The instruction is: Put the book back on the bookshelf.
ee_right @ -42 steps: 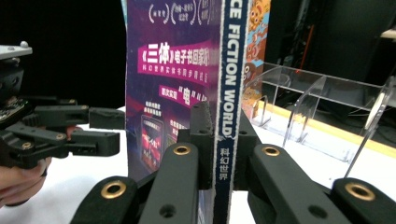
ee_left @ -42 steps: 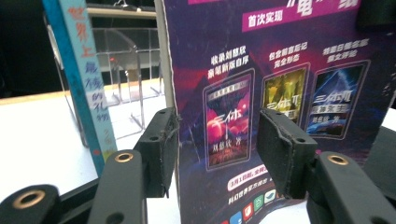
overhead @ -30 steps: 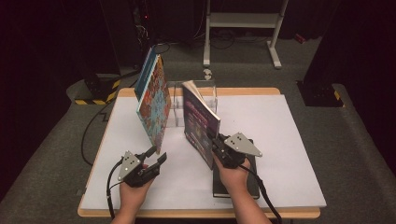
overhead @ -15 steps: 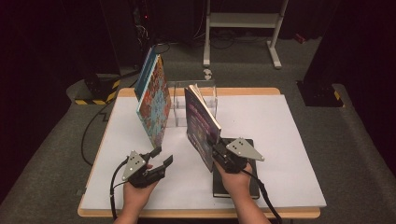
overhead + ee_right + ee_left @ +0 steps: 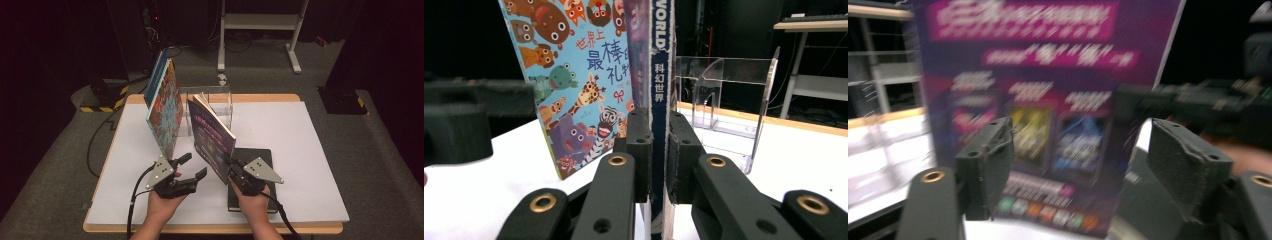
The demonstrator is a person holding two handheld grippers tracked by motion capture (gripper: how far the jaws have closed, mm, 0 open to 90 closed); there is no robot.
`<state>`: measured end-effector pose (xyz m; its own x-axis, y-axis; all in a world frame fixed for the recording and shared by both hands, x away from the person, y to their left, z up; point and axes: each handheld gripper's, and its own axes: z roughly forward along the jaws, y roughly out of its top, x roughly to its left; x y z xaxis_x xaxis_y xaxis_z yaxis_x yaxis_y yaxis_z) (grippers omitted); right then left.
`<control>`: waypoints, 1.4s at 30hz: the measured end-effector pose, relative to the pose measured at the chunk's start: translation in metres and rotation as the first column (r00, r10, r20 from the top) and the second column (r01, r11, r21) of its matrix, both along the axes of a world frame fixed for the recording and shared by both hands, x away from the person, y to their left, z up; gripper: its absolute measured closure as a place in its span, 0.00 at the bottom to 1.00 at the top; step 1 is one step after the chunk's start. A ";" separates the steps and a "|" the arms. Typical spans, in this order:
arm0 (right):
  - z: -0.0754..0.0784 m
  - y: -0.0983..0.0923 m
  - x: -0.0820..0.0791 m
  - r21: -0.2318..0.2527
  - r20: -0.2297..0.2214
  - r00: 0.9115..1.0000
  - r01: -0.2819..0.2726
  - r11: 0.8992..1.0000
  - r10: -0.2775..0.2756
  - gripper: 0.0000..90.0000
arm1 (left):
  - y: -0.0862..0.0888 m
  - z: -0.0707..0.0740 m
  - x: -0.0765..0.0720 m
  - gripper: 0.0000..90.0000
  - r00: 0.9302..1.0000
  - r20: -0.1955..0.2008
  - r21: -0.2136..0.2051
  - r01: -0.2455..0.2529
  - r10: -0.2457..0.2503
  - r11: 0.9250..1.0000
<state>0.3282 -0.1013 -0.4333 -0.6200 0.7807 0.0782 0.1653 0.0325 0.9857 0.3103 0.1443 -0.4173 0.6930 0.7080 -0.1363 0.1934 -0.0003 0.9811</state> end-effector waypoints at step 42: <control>-0.019 -0.057 -0.040 -0.164 -0.073 0.995 -0.077 0.983 0.066 0.61 | -0.046 0.029 0.007 0.59 0.989 0.044 0.164 -0.144 0.139 0.976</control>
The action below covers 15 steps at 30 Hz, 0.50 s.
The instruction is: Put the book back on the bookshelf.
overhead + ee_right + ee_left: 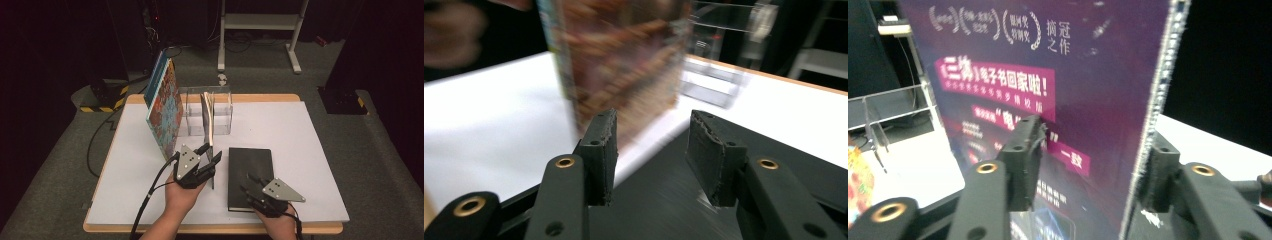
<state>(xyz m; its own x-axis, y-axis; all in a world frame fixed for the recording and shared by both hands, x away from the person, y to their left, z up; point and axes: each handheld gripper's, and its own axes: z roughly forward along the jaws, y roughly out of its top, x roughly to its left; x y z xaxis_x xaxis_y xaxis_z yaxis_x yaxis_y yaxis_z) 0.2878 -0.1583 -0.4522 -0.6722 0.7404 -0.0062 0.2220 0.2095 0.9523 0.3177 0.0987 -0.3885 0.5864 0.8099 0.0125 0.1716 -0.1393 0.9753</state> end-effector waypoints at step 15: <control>-0.009 -0.033 0.004 0.055 -0.027 0.997 0.067 0.996 -0.066 0.61 | 0.029 0.002 -0.009 0.92 0.999 0.014 0.025 -0.051 0.051 0.998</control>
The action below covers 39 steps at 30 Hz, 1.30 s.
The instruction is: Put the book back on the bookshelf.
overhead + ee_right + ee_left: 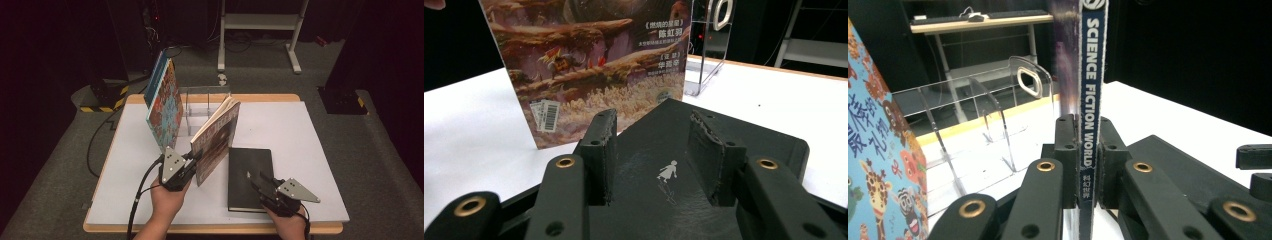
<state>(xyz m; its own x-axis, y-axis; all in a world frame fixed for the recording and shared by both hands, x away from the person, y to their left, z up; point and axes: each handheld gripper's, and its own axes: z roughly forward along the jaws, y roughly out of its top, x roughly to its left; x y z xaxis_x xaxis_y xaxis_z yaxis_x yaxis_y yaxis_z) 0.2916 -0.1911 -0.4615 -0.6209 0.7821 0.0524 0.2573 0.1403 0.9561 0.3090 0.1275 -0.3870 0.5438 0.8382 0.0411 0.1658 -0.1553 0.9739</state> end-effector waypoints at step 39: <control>0.000 -0.005 0.003 0.063 -0.021 0.999 -0.025 0.998 0.026 0.61 | 0.022 0.042 0.060 0.93 0.971 0.010 -0.010 -0.240 0.240 0.971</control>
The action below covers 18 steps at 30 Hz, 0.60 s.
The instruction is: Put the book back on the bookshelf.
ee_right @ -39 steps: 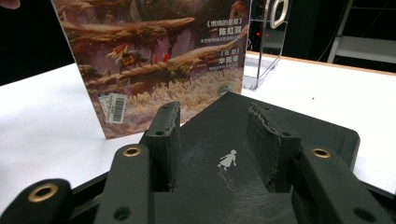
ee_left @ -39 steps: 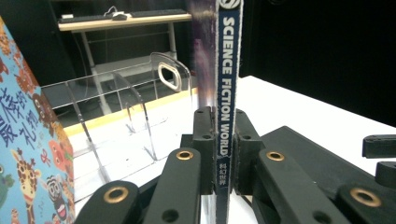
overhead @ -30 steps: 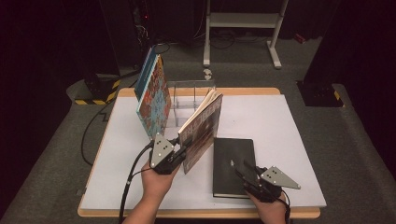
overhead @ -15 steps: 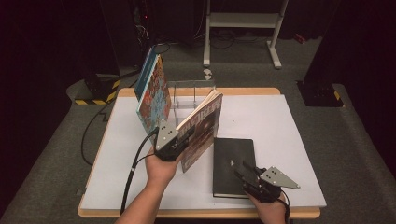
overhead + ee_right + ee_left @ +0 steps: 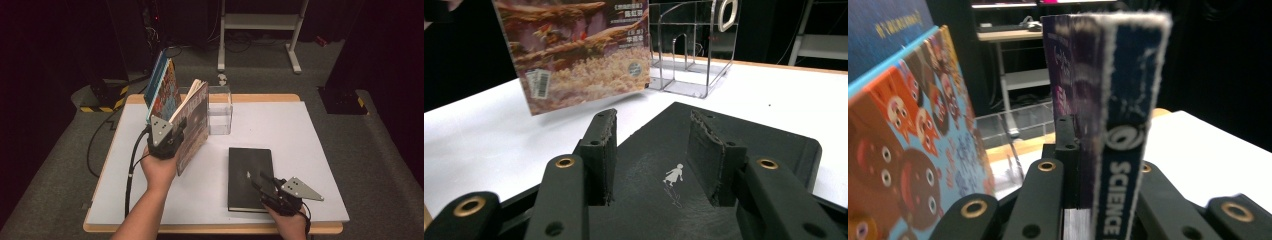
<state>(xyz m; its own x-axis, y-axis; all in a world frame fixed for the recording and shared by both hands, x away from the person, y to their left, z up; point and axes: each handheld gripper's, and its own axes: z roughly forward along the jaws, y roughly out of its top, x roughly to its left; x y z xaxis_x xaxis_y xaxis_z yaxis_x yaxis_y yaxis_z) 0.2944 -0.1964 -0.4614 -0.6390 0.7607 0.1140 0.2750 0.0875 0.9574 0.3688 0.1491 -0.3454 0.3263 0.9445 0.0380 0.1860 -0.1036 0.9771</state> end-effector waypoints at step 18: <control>0.003 -0.003 -0.002 0.034 0.009 1.000 -0.008 0.999 0.008 0.61 | -0.024 -0.001 0.076 0.93 0.982 0.050 0.027 -0.186 0.184 0.982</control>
